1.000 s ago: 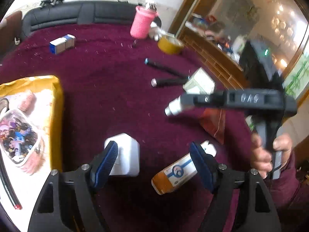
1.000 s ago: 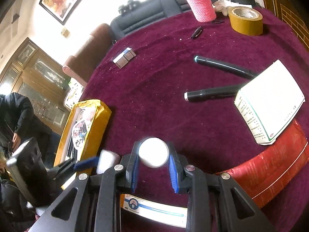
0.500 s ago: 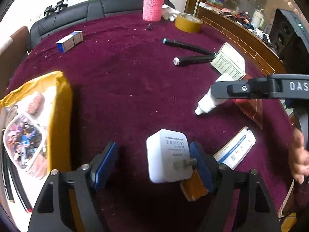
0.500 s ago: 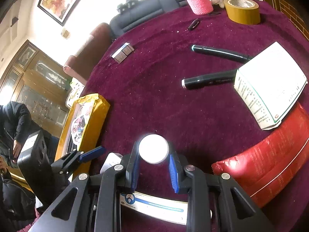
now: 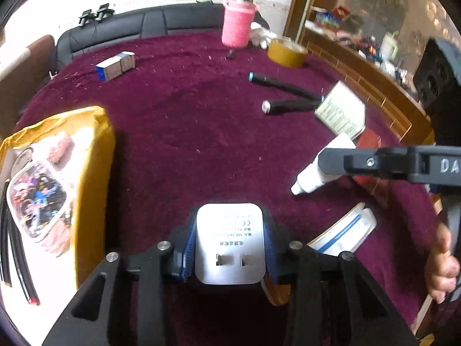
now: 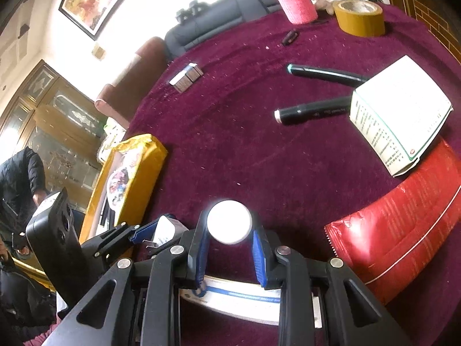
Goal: Organize objects
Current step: 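Carry the plug adapter in the left tool toward the tray while the right tool carries the bottle, then lower the plug adapter into the tray from the left tool while the right tool releases the bottle there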
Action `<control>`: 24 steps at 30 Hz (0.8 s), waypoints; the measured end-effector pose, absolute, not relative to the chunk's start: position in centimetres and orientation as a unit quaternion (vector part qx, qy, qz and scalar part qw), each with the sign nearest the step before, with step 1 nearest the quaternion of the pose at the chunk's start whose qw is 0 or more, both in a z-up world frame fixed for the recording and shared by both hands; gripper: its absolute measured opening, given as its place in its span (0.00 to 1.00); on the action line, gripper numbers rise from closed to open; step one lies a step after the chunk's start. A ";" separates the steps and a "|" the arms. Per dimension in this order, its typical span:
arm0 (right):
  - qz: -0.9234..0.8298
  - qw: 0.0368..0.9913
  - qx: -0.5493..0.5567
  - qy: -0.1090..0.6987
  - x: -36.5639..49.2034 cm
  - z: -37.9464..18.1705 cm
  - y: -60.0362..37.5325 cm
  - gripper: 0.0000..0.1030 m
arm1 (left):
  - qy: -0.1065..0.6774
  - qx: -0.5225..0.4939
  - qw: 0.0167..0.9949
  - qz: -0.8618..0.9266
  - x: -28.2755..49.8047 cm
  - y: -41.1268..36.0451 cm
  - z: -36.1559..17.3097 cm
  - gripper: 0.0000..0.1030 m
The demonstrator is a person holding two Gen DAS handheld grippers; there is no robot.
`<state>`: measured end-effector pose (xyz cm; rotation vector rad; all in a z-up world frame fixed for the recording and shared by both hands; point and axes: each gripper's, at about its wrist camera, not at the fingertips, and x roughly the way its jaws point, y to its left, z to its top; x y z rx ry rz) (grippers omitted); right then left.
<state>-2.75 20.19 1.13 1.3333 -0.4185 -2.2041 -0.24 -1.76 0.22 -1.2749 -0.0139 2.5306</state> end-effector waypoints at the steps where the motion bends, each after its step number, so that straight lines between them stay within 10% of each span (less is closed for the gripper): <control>1: -0.817 0.264 0.489 -0.154 -2.6 1.5 20.1 0.28 | -0.013 -0.436 0.153 0.887 0.2 -2.2 1.0 0.37; 24: -0.790 0.388 0.471 -0.055 1.8 6.4 4.8 0.29 | -0.161 -0.422 0.052 0.890 6.4 -20.1 3.4 0.37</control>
